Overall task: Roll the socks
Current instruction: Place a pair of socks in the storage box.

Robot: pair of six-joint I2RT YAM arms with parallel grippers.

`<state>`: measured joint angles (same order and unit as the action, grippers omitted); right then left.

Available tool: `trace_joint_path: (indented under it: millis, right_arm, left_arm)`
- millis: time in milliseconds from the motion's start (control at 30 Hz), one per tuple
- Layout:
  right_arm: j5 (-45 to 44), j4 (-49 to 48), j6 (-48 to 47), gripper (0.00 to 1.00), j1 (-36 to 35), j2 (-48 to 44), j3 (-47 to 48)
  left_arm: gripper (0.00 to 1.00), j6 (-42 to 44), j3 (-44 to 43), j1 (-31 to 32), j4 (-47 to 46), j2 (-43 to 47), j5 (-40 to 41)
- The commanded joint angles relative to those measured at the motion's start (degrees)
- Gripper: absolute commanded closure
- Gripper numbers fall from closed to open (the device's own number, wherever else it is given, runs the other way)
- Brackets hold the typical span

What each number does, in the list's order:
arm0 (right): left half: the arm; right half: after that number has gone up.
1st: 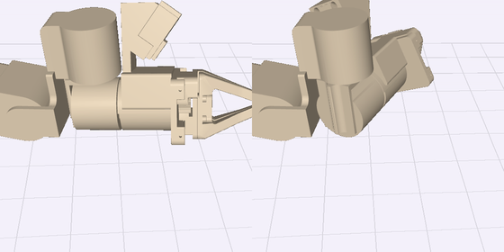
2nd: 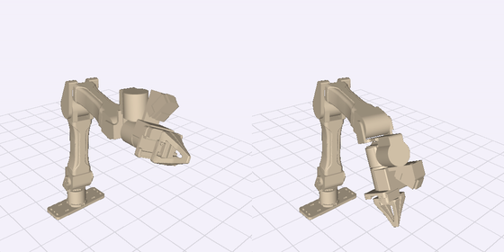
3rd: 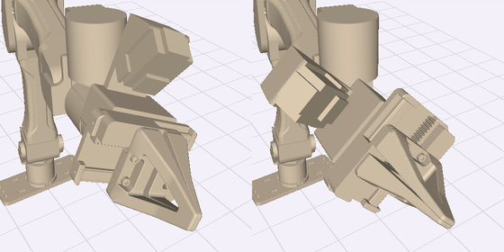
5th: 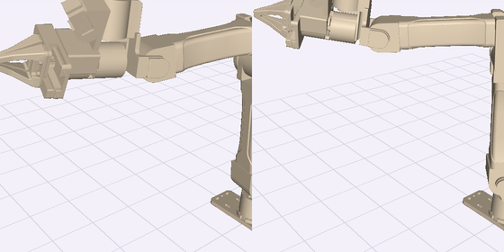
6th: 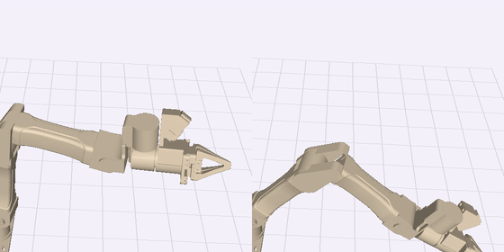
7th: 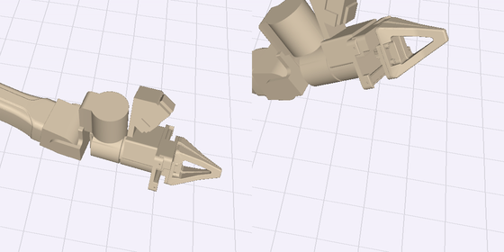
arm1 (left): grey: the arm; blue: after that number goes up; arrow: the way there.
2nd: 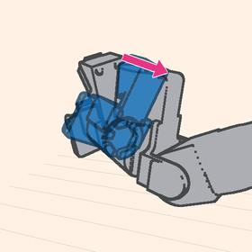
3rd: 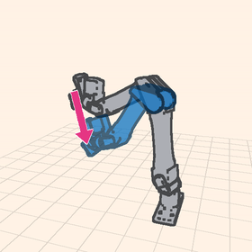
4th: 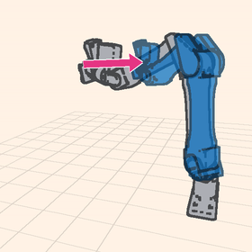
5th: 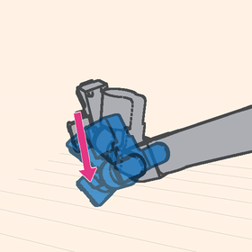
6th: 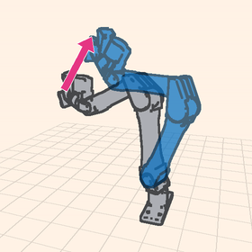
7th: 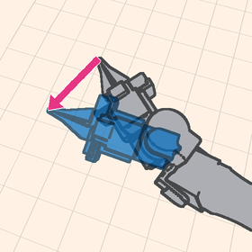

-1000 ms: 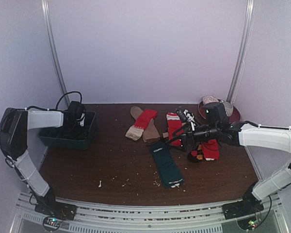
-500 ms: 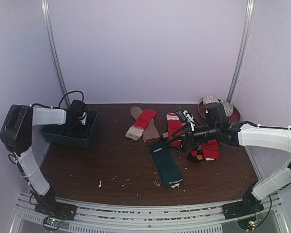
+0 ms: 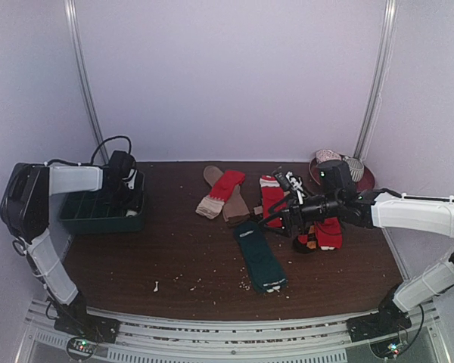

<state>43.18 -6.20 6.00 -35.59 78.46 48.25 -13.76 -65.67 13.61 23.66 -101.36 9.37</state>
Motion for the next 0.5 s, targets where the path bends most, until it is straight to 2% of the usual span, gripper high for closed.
trace_joint_path:
  millis: [0, 333, 467]
  right_arm:
    - [0.4, -0.4, -0.1, 0.00, 0.3, 0.6, -0.3]
    - [0.6, -0.4, 0.0, 0.00, 0.3, 0.4, -0.3]
    - [-3.0, -0.2, 0.9, 0.00, 0.4, 0.2, -0.5]
  left_arm:
    - [0.36, 1.6, -0.4, 0.8, 5.0, -2.4, 1.2]
    - [0.28, 1.8, -3.6, 0.8, 7.0, 3.3, 1.6]
    - [0.25, 1.9, -4.5, 0.8, 7.0, 7.4, -0.6]
